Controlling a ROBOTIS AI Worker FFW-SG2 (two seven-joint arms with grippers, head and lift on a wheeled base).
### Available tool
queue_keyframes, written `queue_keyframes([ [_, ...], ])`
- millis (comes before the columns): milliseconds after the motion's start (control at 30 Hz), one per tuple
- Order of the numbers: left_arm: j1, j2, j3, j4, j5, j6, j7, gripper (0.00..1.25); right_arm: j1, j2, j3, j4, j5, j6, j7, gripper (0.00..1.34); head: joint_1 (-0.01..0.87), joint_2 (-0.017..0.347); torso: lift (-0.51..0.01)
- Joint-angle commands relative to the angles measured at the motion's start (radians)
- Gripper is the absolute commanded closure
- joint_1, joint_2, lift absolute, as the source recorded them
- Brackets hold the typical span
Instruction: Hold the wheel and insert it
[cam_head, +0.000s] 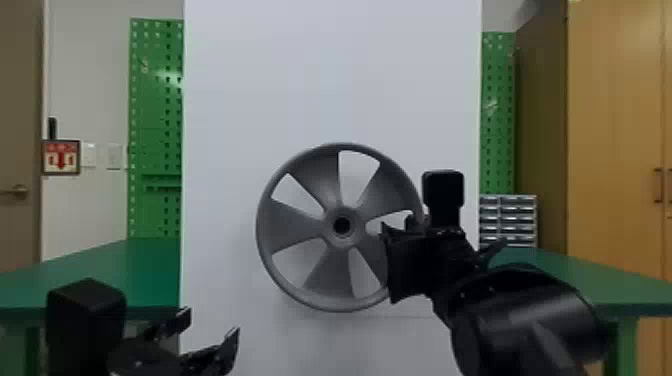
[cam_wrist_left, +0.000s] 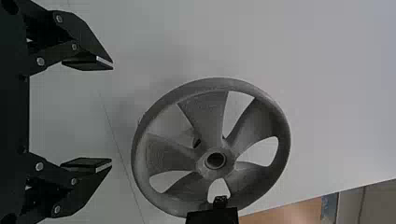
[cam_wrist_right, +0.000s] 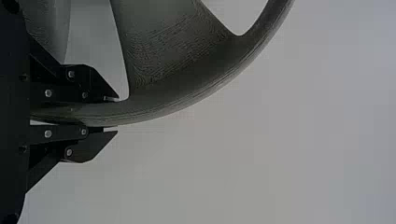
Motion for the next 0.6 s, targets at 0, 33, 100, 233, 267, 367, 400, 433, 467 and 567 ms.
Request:
queue_keyframes([
  [0, -0.004, 0.001, -0.003, 0.000, 0.000, 0.000, 0.000, 0.51, -0.010, 0.001, -0.001, 0.003, -0.001, 0.006, -0.010, 1.17, 0.000, 0.000, -0.499],
  [33, -0.004, 0.001, -0.003, 0.000, 0.000, 0.000, 0.000, 0.51, -0.011, 0.001, -0.001, 0.009, -0.001, 0.006, -0.011, 1.17, 0.000, 0.000, -0.499],
  [100, -0.004, 0.001, -0.006, 0.000, -0.002, 0.000, 0.000, 0.51, -0.019, 0.001, -0.004, 0.020, 0.002, 0.003, -0.014, 1.17, 0.000, 0.000, -0.499],
  [233, -0.007, 0.001, -0.011, 0.000, -0.007, 0.000, 0.000, 0.51, -0.030, 0.001, -0.011, 0.037, 0.004, 0.000, -0.020, 1.17, 0.000, 0.000, -0.499],
  [267, -0.007, 0.001, -0.011, 0.000, -0.007, 0.000, 0.000, 0.51, -0.033, 0.001, -0.013, 0.045, 0.004, -0.003, -0.020, 1.17, 0.000, 0.000, -0.499],
  [367, -0.007, 0.001, -0.011, 0.000, -0.007, 0.000, 0.000, 0.51, -0.037, 0.001, -0.018, 0.062, 0.004, -0.006, -0.030, 1.17, 0.000, 0.000, -0.499],
  [400, -0.007, 0.001, -0.011, 0.000, -0.007, 0.000, 0.000, 0.51, -0.037, 0.001, -0.016, 0.068, 0.002, -0.009, -0.037, 1.17, 0.000, 0.000, -0.499],
  [433, -0.007, 0.001, -0.011, 0.000, -0.007, 0.000, 0.000, 0.51, -0.039, 0.001, -0.018, 0.072, 0.001, -0.011, -0.039, 1.17, 0.000, 0.000, -0.499],
  [467, -0.007, 0.001, -0.012, 0.000, -0.007, 0.000, 0.000, 0.51, -0.039, 0.001, -0.018, 0.074, 0.001, -0.011, -0.039, 1.17, 0.000, 0.000, -0.499],
  [567, -0.007, 0.001, -0.011, 0.000, -0.007, 0.000, 0.000, 0.51, -0.034, 0.001, -0.015, 0.074, 0.001, -0.012, -0.042, 1.17, 0.000, 0.000, -0.499],
])
